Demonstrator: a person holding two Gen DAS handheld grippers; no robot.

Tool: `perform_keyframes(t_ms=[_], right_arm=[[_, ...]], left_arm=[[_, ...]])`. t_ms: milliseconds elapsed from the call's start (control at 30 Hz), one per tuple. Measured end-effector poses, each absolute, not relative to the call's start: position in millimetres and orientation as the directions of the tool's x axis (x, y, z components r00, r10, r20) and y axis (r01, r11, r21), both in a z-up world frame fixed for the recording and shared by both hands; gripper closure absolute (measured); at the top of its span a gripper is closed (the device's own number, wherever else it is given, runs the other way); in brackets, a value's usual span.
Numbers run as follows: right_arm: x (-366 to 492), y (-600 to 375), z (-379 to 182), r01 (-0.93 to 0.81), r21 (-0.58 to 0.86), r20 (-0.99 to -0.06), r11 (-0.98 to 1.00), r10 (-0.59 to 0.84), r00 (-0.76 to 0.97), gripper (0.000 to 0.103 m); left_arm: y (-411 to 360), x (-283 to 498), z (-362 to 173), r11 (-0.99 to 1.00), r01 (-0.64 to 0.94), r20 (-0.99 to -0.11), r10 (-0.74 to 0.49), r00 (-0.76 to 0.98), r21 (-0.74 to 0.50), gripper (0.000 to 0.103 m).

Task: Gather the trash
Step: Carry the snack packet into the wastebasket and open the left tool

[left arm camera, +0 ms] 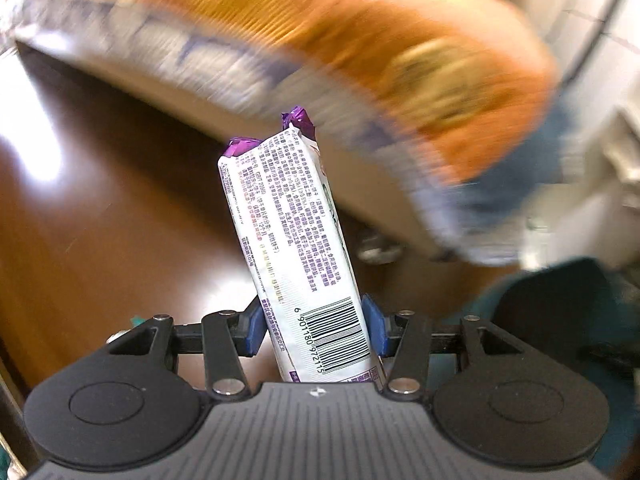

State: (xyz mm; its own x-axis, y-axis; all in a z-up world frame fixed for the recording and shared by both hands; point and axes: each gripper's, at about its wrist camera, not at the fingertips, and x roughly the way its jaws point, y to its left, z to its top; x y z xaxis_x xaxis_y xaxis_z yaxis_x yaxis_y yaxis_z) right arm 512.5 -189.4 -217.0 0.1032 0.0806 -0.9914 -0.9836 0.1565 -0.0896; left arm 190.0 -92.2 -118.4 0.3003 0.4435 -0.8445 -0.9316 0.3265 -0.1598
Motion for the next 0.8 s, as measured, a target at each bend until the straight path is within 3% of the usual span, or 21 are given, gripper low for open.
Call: perform_keyframes(t_ms=[133, 300, 500, 800], right_arm=[[525.9, -195.2, -214.6, -0.986, -0.069, -0.993, 0.151, 0.087, 0.083, 0.101], [535.6, -200.7, -214.8, -0.986, -0.048, -0.993, 0.161, 0.102, 0.065, 0.101], [537.1, -202.0, -208.0, -0.989, -0.027, -0.992, 0.145, 0.12, 0.045, 0.101], [542.6, -200.9, -197.5, -0.992, -0.004, -0.989, 0.126, 0.149, 0.023, 0.101]], left_arm=[[-124.9, 228.7, -72.9, 0.46, -0.861, -0.796, 0.426, 0.429, -0.217, 0.054], [-154.9, 288.5, -54.0, 0.593, -0.764, -0.783, 0.339, 0.521, -0.252, 0.054], [-187.0, 366.2, -86.1, 0.691, -0.689, -0.855, 0.206, 0.476, -0.217, 0.054], [-204.9, 445.7, -155.3, 0.743, -0.66, -0.95, 0.115, 0.291, -0.112, 0.054]])
